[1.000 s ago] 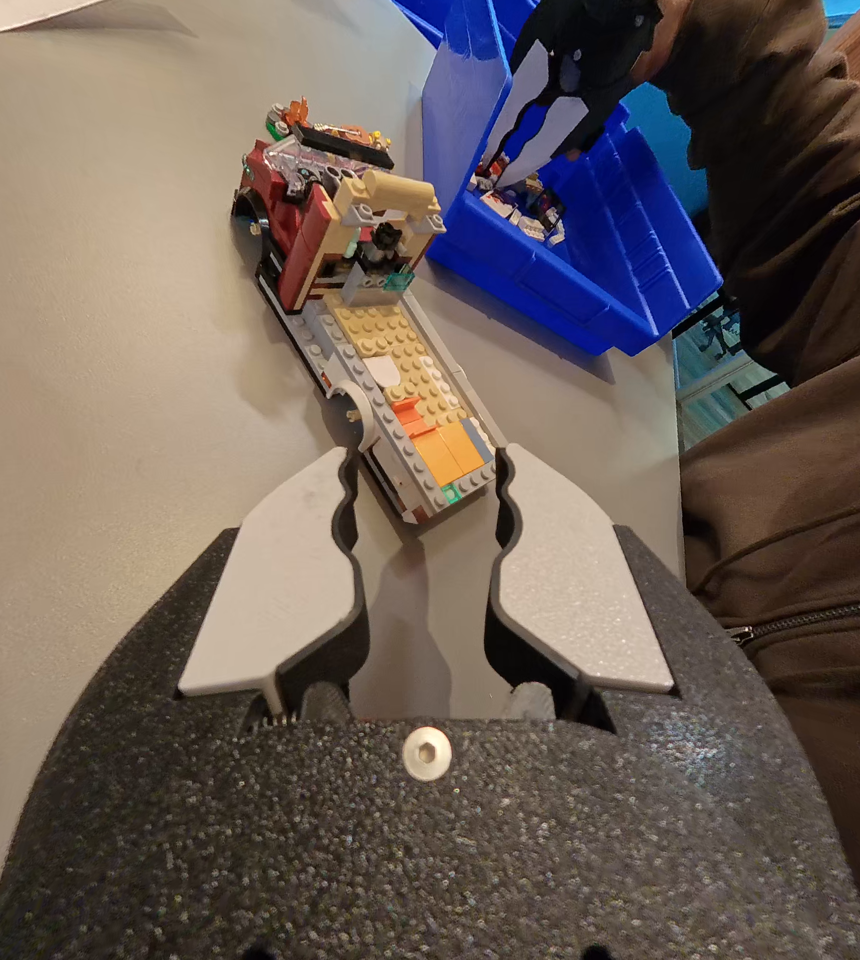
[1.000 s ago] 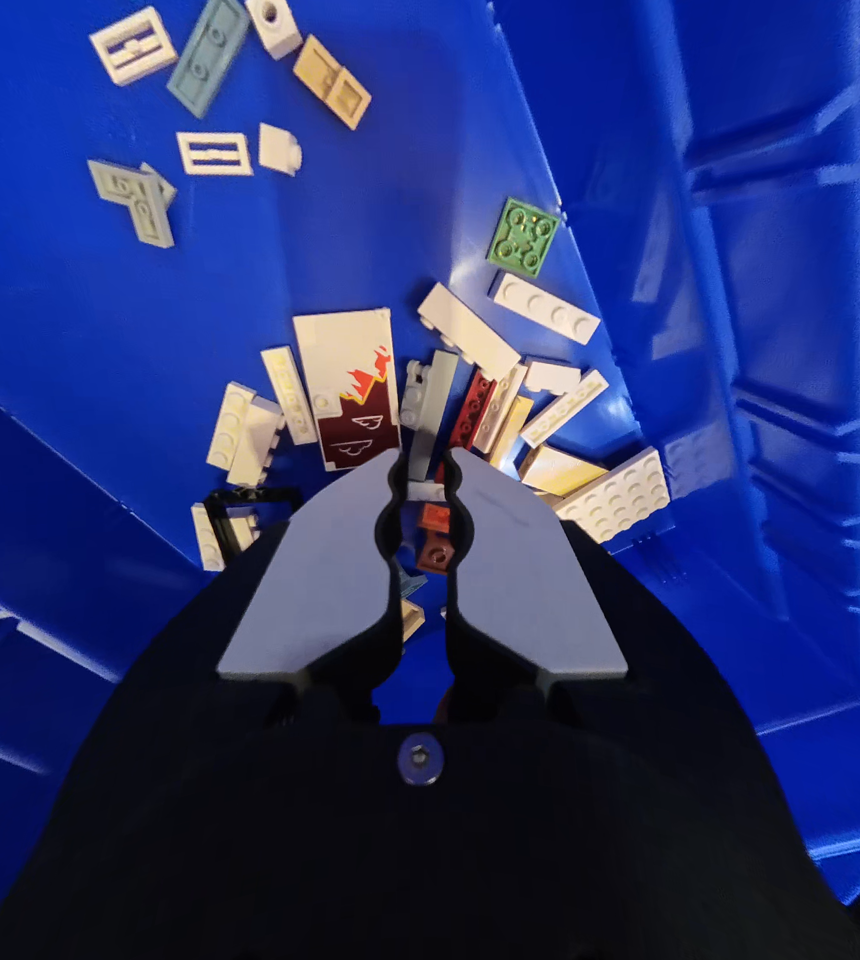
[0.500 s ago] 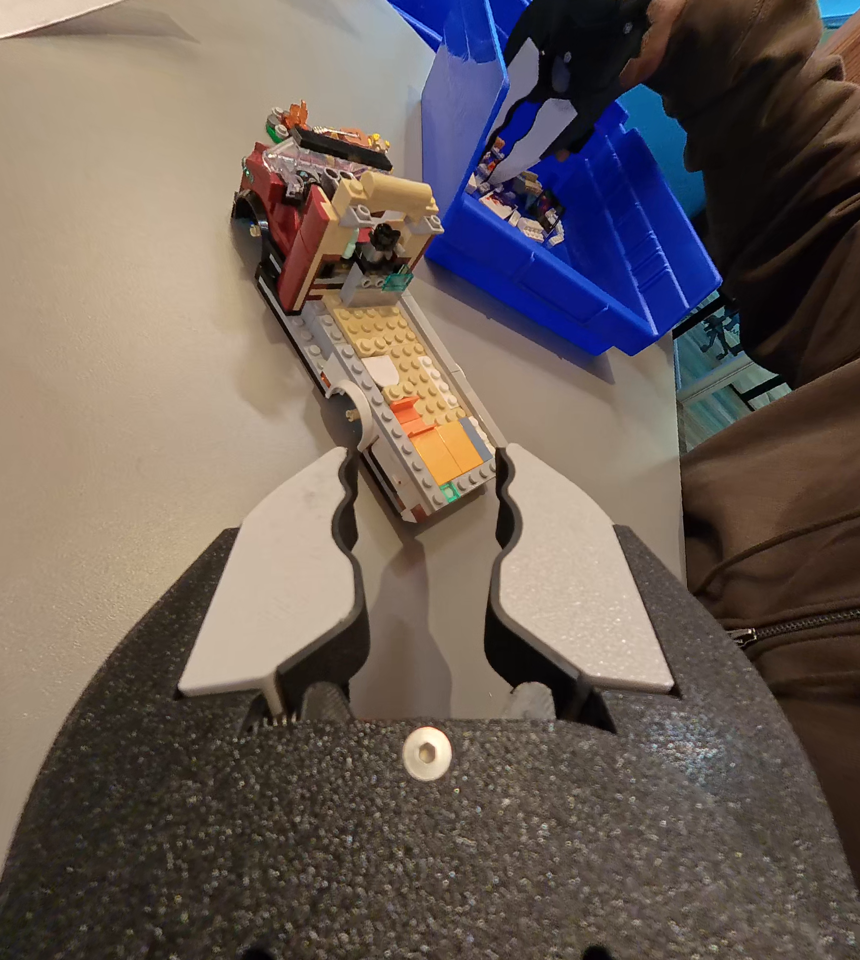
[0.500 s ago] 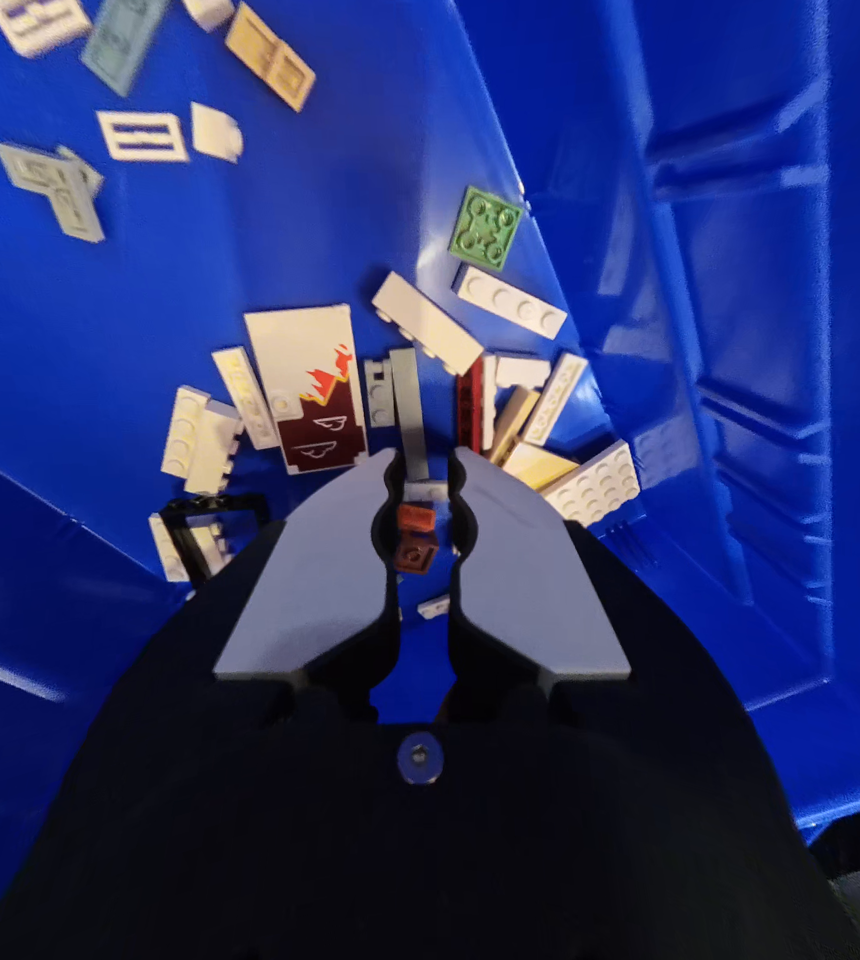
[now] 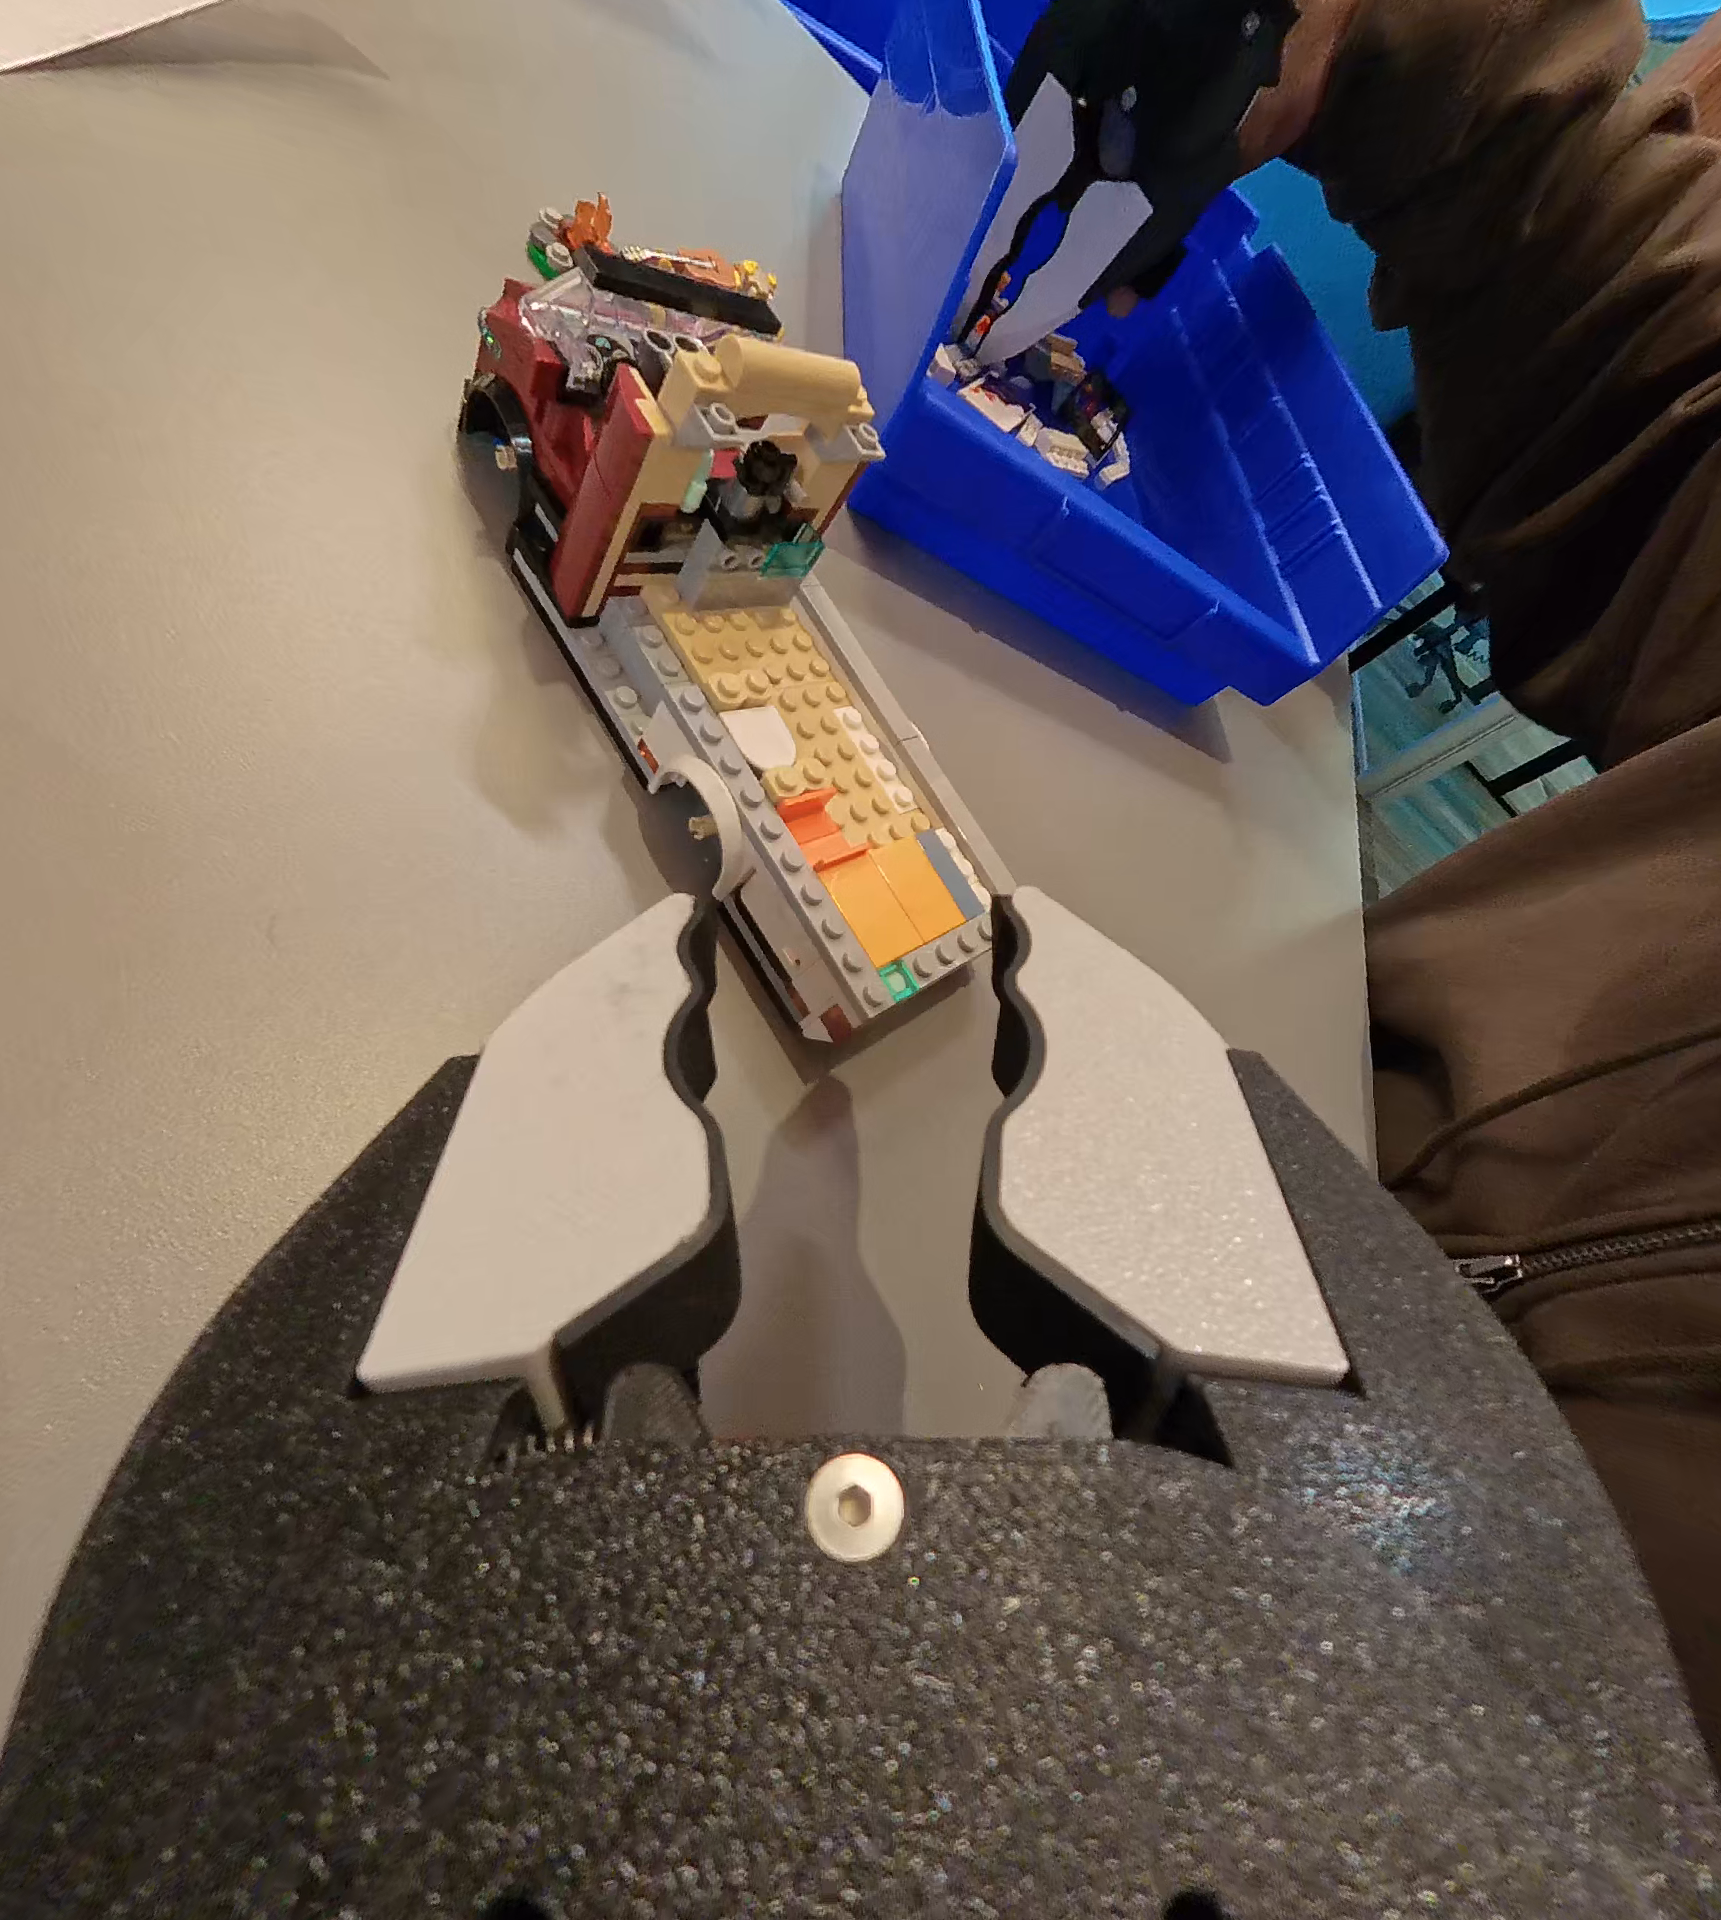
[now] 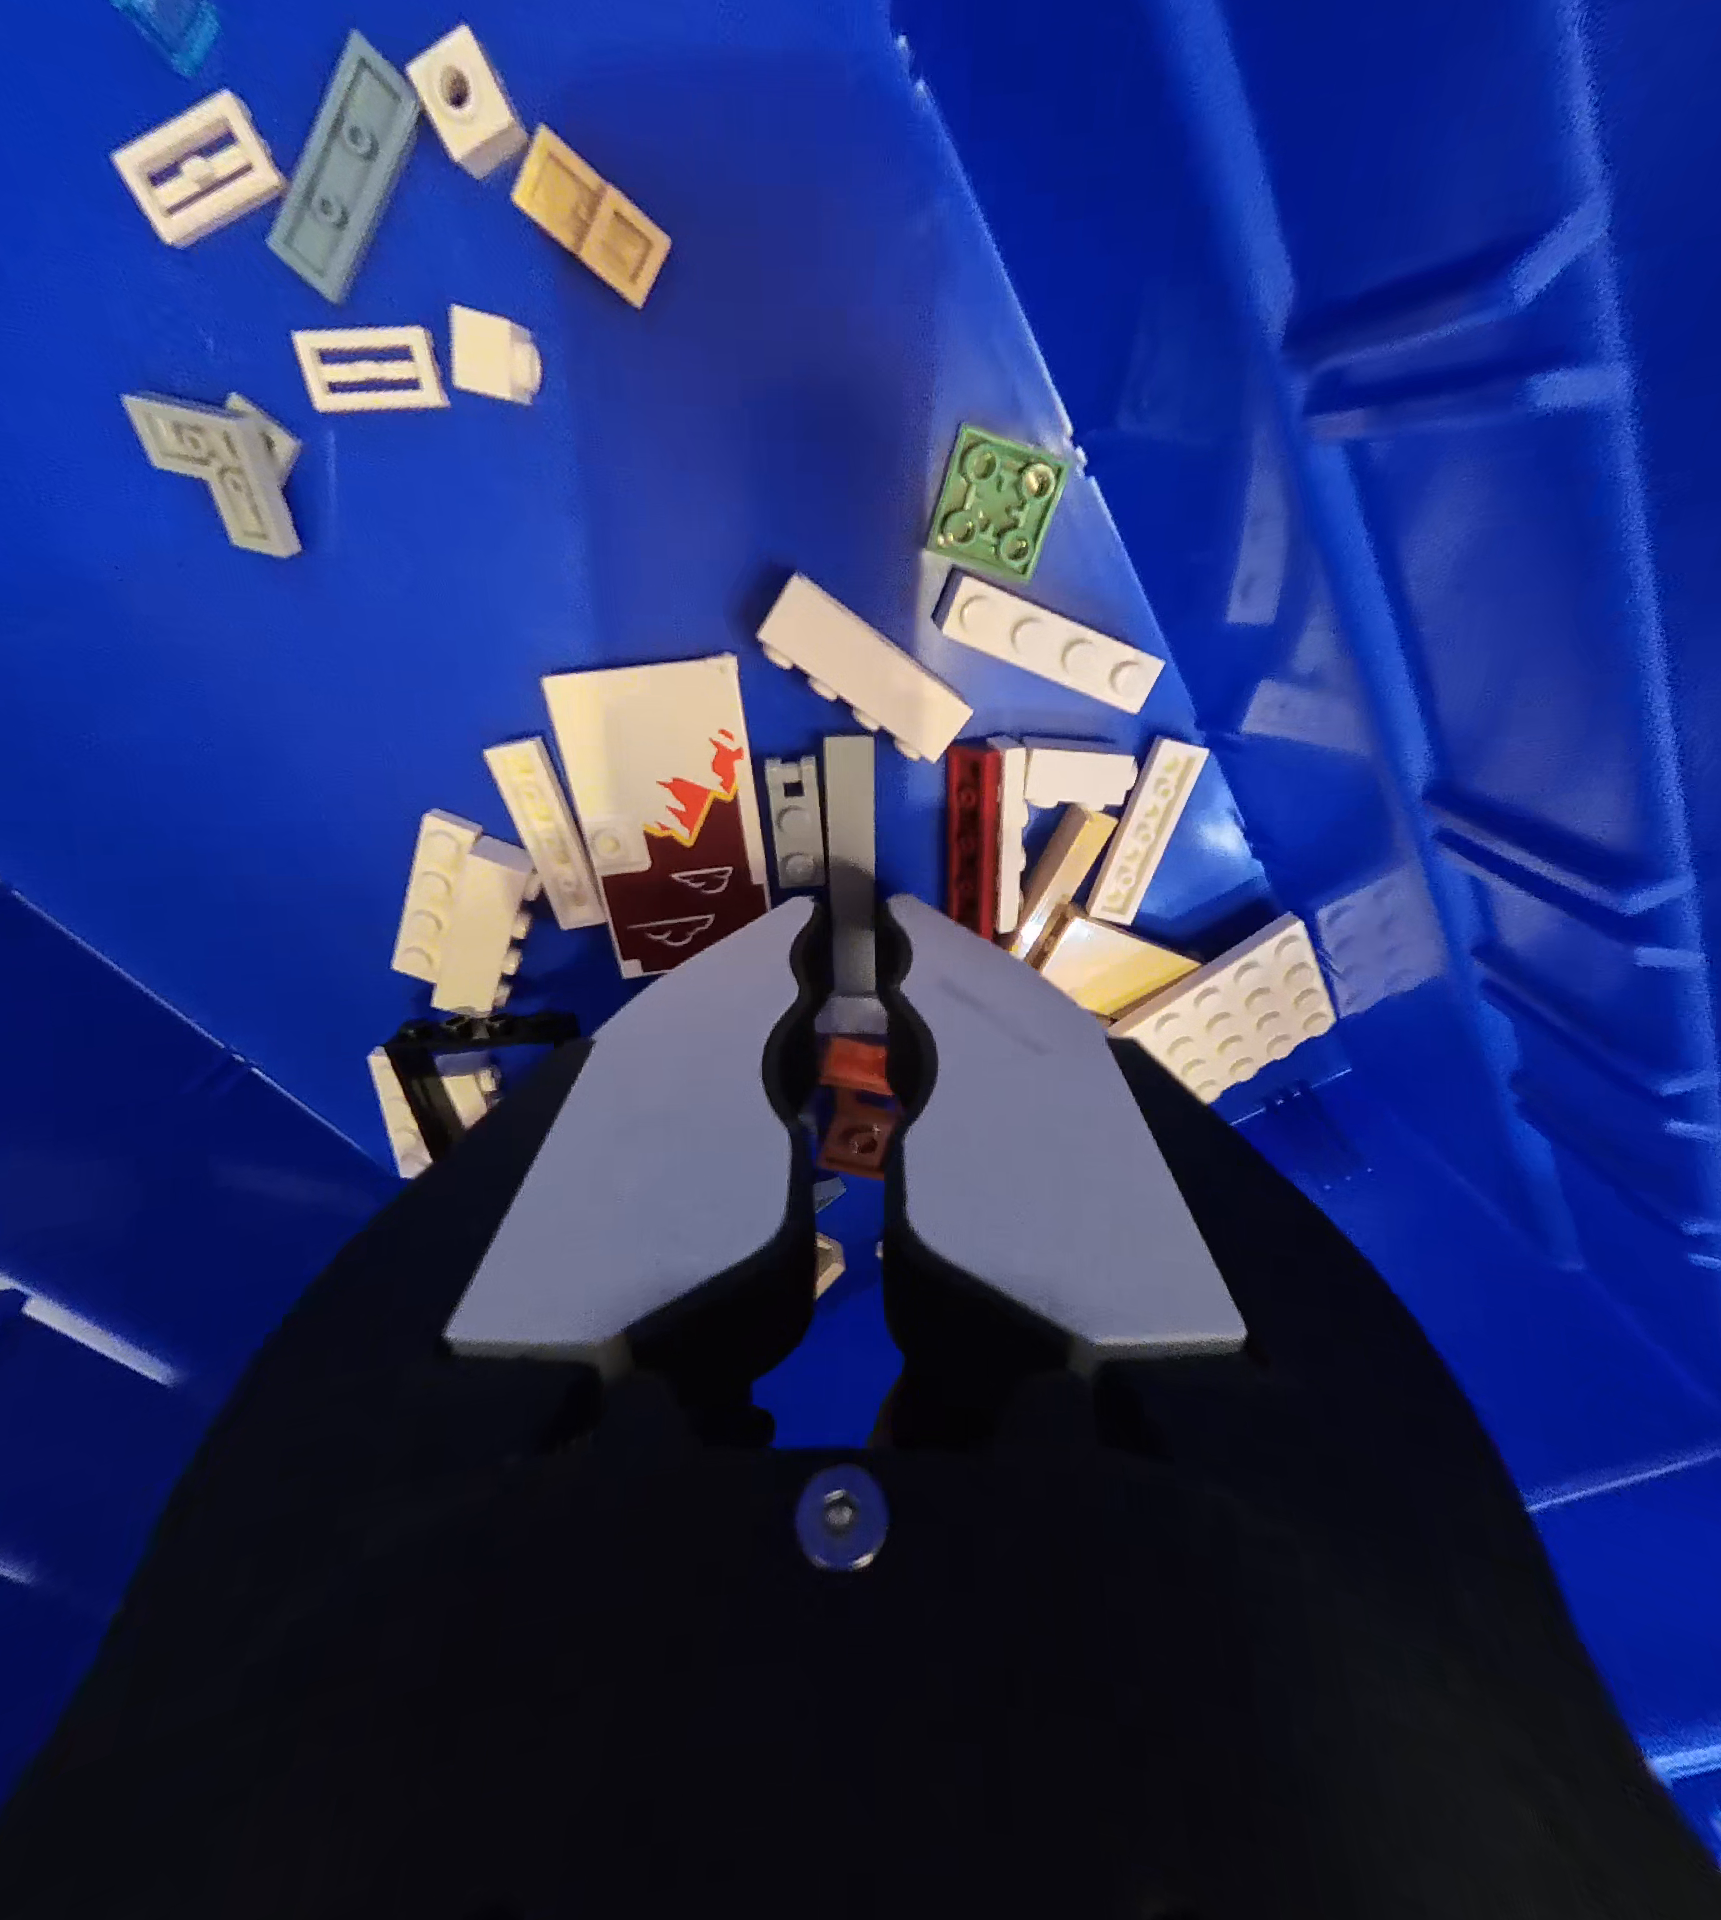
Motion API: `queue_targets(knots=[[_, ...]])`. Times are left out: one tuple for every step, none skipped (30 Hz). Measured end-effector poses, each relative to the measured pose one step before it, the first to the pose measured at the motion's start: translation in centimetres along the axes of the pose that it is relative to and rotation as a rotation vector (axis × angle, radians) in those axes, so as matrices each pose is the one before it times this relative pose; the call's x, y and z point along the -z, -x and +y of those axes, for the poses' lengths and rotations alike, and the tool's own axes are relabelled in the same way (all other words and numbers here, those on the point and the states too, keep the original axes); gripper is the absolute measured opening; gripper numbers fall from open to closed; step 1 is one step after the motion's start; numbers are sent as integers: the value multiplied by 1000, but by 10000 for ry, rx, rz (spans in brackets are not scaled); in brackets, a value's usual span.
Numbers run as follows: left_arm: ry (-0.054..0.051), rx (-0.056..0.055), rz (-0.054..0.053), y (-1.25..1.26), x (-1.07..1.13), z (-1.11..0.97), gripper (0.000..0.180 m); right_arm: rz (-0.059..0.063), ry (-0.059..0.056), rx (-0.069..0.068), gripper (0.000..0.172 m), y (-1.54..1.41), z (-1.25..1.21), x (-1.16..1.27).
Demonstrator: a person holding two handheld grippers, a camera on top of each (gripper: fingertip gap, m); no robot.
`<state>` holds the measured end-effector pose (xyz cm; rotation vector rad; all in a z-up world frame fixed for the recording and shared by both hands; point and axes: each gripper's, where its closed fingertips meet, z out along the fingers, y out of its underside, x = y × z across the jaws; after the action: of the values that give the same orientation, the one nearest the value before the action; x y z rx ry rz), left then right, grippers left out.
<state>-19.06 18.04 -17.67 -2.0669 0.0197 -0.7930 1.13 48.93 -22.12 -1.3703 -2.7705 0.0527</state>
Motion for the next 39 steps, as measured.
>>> queue_targets(knots=[[11,-24,-4,-37,-6,35,52,-14,77,-13,8,57,55,14],[5,-17,0,-35,25,24,52,96,126,112,8,7,94,15],[-6,-13,1,-28,26,20,52,276,196,187,8,-123,218,103],[-16,-3,5,-33,41,0,52,330,129,139,8,-182,142,295],[-25,4,9,-33,44,-1,52,222,-35,0,8,-64,-68,544],[-21,4,3,-15,45,-4,52,190,-181,-86,8,-23,-317,752],[-11,-6,1,-18,33,7,52,177,-233,-76,8,57,-521,898],[8,-14,-3,-18,1,17,52,148,-220,-14,8,224,-736,947],[28,-19,-9,-10,-25,25,52,166,-247,72,8,361,-1085,977],[49,-17,-13,1,-55,62,52,150,-296,107,8,528,-1497,934],[58,-14,-17,-6,-58,62,52,97,-286,-25,8,680,-1870,808],[45,-18,-22,9,-54,48,52,-60,-319,-83,8,1032,-2281,652],[29,-20,-22,3,-34,35,52,-134,-491,36,8,1398,-2727,498],[14,-17,-18,1,-15,14,52,-174,-478,142,8,1622,-2792,248],[-2,-11,-14,-1,7,8,52,-128,-264,261,8,1670,-2498,-107],[-8,-2,-9,-9,15,3,52,13,-100,342,8,1478,-2145,-462],[-16,-5,-10,-16,29,-3,52,50,107,430,8,1380,-1657,-773],[-20,-9,-8,-15,46,1,52,9,230,500,8,1368,-1263,-974],[-24,-8,-6,-23,47,-12,52,-134,224,494,8,1458,-1072,-1059],[-28,-2,-7,-15,53,-6,51,-170,214,416,8,1351,-882,-1050],[3,17,-11,10,49,49,51,-245,202,331,8,1271,-658,-1011],[-34,17,28,-49,68,-8,51,-260,221,243,8,1090,-400,-948],[-64,-6,-26,14,81,-53,51,-122,248,209,8,716,-135,-911],[-24,10,4,-12,48,-11,51,32,296,188,8,353,129,-862],[-10,12,11,3,12,-7,51,-4,254,151,8,281,243,-742],[13,21,10,8,-10,9,51,-3,-136,-38,8,116,-218,-245],[15,13,13,1,-15,14,51,-119,-205,-217,8,88,-338,42],[10,24,17,20,-13,2,51,-116,32,-189,8,109,64,-41],[-5,35,20,18,2,-11,51,59,-58,-32,8,-67,10,4],[-17,39,25,17,15,-35,51,35,-61,-42,8,-8,30,7],[-23,44,29,27,26,-34,51,41,-52,-138,13,-91,60,76],[-22,59,26,39,13,-41,51,-23,-170,-191,18,-168,-19,288],[-24,65,20,61,15,-56,51,-51,-335,-244,19,-292,-145,530],[-27,56,6,74,15,-52,51,-98,-375,-286,21,-406,-110,733],[-21,53,0,70,18,-50,51,-91,-377,-337,22,-581,-10,893],[-13,55,-3,69,-6,-38,51,-87,-411,-349,22,-749,56,1078],[-12,44,-9,65,8,-29,51,-43,-477,-354,22,-940,119,1281],[-16,32,-21,68,-1,-36,51,51,-477,-428,21,-1195,246,1433],[-15,34,-23,64,14,-24,51,65,-443,-443,21,-1314,416,1514]])
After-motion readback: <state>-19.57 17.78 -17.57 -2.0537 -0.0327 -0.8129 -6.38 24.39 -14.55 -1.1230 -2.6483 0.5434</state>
